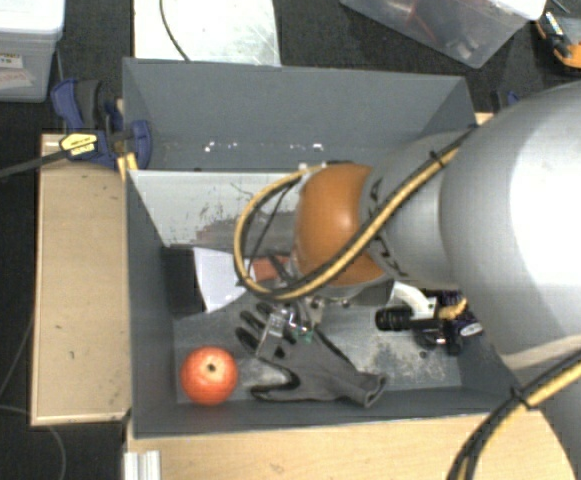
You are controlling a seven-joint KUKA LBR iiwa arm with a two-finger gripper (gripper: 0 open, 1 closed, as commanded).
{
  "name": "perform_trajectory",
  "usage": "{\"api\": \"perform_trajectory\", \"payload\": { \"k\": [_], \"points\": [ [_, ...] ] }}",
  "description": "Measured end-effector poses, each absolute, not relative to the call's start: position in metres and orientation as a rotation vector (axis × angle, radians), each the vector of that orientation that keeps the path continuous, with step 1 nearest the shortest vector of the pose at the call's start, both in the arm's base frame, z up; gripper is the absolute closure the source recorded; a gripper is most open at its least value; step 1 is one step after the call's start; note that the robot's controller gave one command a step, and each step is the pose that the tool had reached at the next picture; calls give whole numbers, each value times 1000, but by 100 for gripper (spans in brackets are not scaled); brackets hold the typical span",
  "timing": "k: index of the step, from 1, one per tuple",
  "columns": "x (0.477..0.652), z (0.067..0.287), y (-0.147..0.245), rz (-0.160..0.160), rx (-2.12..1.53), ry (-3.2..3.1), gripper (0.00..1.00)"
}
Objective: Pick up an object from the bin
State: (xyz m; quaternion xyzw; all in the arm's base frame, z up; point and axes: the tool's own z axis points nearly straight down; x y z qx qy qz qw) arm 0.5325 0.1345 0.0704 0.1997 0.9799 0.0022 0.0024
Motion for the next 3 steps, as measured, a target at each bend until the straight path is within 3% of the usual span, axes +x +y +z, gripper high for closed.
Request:
{"api": "perform_trajectory", "payload": {
  "k": [1, 2, 3],
  "points": [
    [542, 74, 131, 3, 492, 3101, 100],
    [542, 74, 131, 3, 494, 3102, 100],
    [540, 97, 131, 1, 495, 3105, 100]
  ]
}}
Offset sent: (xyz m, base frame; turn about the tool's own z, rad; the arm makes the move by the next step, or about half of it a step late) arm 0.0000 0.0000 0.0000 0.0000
